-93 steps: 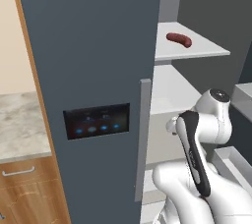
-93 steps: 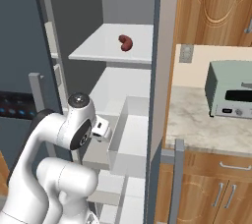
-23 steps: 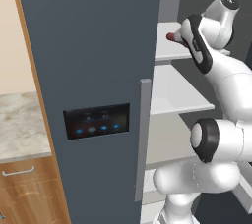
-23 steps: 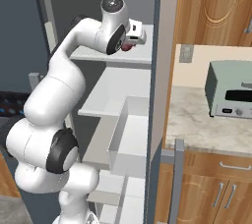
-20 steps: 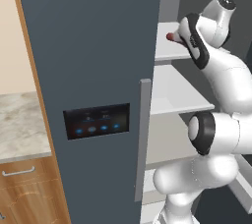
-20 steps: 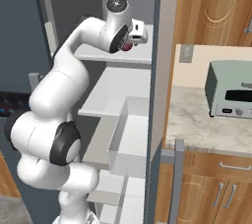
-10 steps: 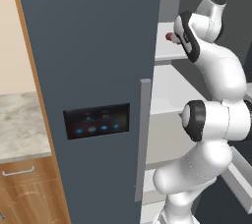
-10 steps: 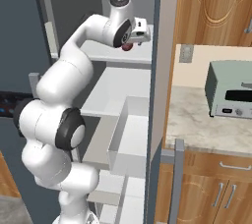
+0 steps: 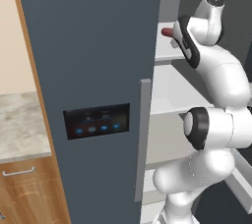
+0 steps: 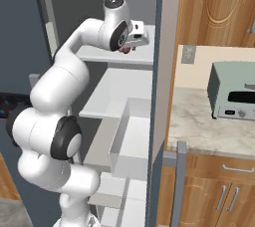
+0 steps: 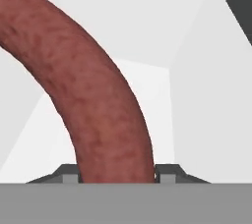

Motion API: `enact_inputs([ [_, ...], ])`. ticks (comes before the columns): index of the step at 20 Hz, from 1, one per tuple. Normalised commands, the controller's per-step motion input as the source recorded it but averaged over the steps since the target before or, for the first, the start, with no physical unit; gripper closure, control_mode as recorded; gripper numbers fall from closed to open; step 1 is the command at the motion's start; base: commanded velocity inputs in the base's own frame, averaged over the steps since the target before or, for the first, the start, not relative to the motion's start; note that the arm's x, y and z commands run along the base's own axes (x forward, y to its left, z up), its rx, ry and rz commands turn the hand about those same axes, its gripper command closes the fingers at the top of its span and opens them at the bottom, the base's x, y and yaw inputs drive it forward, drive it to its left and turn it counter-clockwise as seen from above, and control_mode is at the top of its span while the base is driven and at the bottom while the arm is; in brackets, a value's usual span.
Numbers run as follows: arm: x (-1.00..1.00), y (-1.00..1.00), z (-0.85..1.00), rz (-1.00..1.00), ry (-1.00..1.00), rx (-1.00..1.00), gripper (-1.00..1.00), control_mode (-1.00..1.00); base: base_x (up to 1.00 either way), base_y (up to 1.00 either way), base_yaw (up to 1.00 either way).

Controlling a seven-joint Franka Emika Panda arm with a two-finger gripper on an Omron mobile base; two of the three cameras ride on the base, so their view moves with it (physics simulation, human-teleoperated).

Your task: Retrieve the sausage and cheese from the fridge and place them on the cutting board on the counter.

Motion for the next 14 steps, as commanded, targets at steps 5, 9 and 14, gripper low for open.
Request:
enact_inputs([
  [5, -0.60, 0.05, -0.09, 0.01, 0.00, 0.05, 1.00, -1.00, 0.00, 0.00, 0.00],
  [9, -0.74, 0.00, 0.28, 0.01, 0.06, 0.17, 1.00, -1.00, 0.00, 0.00, 0.00],
  [14, -0.92, 0.13, 0.10, -0.02, 0.05, 0.12, 1.00, -1.00, 0.00, 0.00, 0.00],
])
